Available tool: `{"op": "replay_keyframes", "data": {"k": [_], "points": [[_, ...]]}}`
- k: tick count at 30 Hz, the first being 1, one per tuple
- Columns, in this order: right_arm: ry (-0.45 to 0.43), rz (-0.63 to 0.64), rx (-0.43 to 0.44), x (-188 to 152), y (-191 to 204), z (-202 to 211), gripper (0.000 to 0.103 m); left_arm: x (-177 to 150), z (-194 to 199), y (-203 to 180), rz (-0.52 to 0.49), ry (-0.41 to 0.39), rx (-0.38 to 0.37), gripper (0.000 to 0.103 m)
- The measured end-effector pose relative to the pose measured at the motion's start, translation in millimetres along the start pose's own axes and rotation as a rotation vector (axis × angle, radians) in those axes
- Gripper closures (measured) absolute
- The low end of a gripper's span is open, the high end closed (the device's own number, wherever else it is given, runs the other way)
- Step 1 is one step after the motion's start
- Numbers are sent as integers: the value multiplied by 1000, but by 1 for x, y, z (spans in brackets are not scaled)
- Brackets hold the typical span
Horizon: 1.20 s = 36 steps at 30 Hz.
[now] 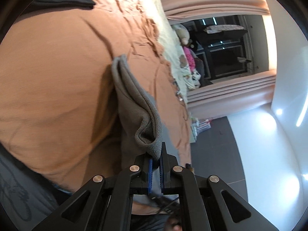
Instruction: Fold small clothes
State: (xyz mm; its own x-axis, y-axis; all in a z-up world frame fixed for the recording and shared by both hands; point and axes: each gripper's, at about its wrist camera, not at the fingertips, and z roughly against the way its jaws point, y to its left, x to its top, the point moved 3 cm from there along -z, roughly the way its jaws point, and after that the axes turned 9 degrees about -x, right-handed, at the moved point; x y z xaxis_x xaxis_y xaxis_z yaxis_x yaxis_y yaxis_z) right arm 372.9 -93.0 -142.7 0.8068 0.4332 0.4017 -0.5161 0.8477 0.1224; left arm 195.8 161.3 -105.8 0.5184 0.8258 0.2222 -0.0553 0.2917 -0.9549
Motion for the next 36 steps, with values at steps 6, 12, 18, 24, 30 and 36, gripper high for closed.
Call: {"op": "replay_keyframes", "data": {"k": [6,12,18,24,30,36], "points": [[-13,-22,33,-13,-4,8,100,5,-19,-32,-10,27,-73,98],[-30,-54,69,-19,-15,16,100,2,-39,-63,-38,72,-121,98],[-69,-84,109,-19,-22,23,100,-3,-64,-93,-80,114,-145,98],[-40,-96,131,-26,-17,0,100,-14,-85,-112,-115,169,-154,98],[-47,-132,159,-26,-25,-1,100,-25,-112,-130,-147,224,-152,98],[-65,-154,166,-31,-43,10,100,-40,-134,-149,-184,277,-163,98]]}}
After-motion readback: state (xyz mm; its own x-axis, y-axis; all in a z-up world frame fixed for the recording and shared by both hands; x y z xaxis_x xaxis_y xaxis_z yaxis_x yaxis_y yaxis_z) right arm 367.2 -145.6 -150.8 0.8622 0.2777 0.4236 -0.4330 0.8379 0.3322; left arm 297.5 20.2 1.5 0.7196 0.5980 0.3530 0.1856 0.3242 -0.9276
